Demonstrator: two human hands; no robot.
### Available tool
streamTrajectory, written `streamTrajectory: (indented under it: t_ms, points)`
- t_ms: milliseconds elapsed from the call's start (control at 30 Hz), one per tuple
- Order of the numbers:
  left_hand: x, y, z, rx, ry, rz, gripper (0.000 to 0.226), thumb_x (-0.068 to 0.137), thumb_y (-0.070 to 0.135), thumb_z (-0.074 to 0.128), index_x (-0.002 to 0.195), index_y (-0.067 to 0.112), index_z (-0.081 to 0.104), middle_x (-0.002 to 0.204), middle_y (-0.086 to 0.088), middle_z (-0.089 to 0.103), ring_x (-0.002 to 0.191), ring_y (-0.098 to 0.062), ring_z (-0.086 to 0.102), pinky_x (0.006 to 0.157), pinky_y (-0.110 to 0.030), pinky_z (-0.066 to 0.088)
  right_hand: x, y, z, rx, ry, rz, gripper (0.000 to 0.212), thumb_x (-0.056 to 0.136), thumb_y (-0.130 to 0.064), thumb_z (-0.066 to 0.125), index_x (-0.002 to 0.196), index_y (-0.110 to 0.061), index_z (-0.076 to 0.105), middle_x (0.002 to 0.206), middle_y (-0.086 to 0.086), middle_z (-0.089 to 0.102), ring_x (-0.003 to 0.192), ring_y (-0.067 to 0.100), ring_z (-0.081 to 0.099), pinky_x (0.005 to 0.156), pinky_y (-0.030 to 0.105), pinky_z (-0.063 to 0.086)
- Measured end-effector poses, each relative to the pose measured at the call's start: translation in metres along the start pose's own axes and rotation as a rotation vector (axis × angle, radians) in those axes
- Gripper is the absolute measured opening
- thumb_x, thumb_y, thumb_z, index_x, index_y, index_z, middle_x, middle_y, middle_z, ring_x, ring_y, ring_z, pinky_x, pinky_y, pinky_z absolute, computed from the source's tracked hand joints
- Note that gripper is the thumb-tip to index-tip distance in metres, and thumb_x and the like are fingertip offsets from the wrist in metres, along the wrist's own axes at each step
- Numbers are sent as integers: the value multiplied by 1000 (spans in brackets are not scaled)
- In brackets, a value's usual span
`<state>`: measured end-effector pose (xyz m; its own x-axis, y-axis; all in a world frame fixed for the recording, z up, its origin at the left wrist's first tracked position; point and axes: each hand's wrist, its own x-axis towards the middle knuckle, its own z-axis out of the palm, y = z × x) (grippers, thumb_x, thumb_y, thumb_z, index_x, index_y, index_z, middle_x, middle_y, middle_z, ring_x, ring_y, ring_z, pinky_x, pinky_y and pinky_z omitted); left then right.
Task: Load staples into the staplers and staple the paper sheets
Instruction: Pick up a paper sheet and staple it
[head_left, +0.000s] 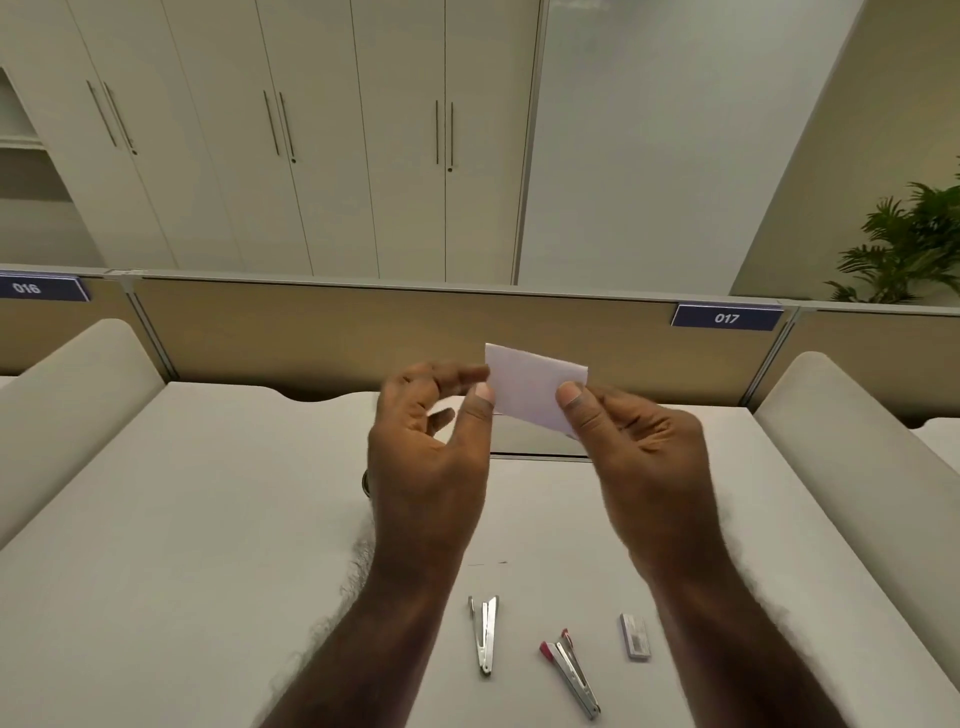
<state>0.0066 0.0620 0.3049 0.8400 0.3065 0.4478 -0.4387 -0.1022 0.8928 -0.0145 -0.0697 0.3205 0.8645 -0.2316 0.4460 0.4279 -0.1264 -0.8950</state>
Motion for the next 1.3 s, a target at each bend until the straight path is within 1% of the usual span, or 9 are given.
streamTrajectory:
  t_ms: [167,333,467,600,733,867,1000,1167,1300]
  points:
    - [-13,-17,5,-244,-260,-308,27,95,35,54,110,19,70,105,3,73,103,-10,67,88,-25,53,-17,33,17,-227,-135,-30,31,89,-30,63,119,-37,62,133,-14,58,123,-7,51,105,19,43]
    - [-17,-43,-1,-273,-311,-465,32,97,31,50,121,16,65,109,-1,72,108,-16,67,91,-31,55,-31,64,29,-387,-230,67,31,91,-43,54,119,-57,51,149,-22,36,138,-6,30,114,27,34]
    - [-16,-69,-10,-144,-284,-536,30,98,27,51,125,16,60,115,-3,66,108,-20,65,86,-29,58,-38,86,30,-450,-225,95,30,90,-40,59,97,-69,53,143,-29,36,132,-3,36,108,28,37]
    - [-15,-92,-20,-11,-314,-585,27,97,22,54,123,14,60,113,-7,65,98,-22,66,77,-30,61,-41,109,28,-420,-159,141,29,89,-27,65,105,-49,57,134,-23,49,124,-1,46,101,26,43]
    - [-13,-112,-31,44,-440,-644,16,97,17,56,109,14,66,106,-7,68,95,-21,66,78,-35,60,-35,127,28,-213,-216,427,39,89,-22,65,125,-31,51,110,-20,61,97,1,62,76,15,55]
    - [-13,-132,-39,71,-548,-660,14,96,15,55,100,13,68,99,-8,71,91,-20,66,77,-35,59,-35,148,28,-81,-232,559,14,90,-12,64,100,-15,72,87,-1,75,79,13,71,67,23,58]
    - [-14,-157,-47,148,-522,-642,17,96,17,55,108,21,66,105,-2,68,95,-18,64,75,-31,58,-40,176,30,-57,-221,643,14,91,-10,63,99,-7,73,84,4,73,72,11,69,70,28,60]
    - [-25,-210,-62,452,-398,-473,26,93,17,58,118,20,65,115,8,65,106,-11,60,87,-22,46,-43,211,37,-138,-153,668,15,93,-10,59,100,-7,72,91,6,71,76,13,68,74,29,60]
    - [-37,-260,-77,764,-417,-312,46,86,31,50,129,18,58,136,1,55,129,-20,50,107,-37,39,-37,232,56,-257,-101,604,15,92,-13,59,98,-17,72,88,-4,71,75,14,70,76,35,61]
